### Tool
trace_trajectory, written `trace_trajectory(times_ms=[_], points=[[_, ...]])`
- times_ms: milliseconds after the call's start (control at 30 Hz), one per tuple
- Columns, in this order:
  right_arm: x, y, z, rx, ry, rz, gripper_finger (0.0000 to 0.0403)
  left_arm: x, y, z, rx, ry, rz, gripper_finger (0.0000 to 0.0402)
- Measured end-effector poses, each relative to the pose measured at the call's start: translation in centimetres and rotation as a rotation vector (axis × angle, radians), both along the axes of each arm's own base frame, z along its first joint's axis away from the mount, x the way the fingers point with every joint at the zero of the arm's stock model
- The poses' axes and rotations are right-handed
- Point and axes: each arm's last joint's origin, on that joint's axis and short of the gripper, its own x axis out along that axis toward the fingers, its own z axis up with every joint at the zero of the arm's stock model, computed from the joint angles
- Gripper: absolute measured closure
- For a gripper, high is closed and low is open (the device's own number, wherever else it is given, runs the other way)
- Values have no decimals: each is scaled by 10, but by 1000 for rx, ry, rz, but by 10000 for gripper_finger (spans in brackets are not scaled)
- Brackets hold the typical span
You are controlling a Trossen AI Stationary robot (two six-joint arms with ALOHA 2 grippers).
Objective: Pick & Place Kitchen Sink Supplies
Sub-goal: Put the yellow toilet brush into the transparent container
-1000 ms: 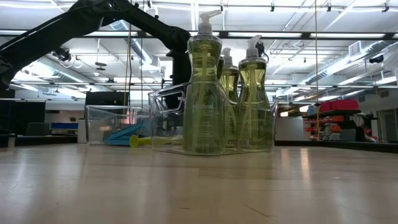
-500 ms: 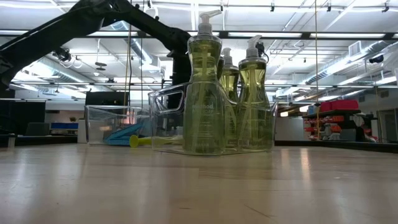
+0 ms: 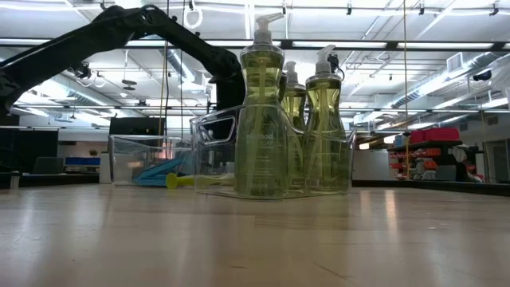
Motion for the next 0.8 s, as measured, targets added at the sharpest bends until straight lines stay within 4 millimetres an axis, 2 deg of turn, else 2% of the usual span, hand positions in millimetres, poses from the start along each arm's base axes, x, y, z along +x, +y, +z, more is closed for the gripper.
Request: trace_trajectory(times_ms=[433,800], points=[[0,0,1,4,-9,-1,117,6,8,-36,-26,41,6,400],[0,0,1,28,-16,-6,117,5,12,-44,9,86,26,400]])
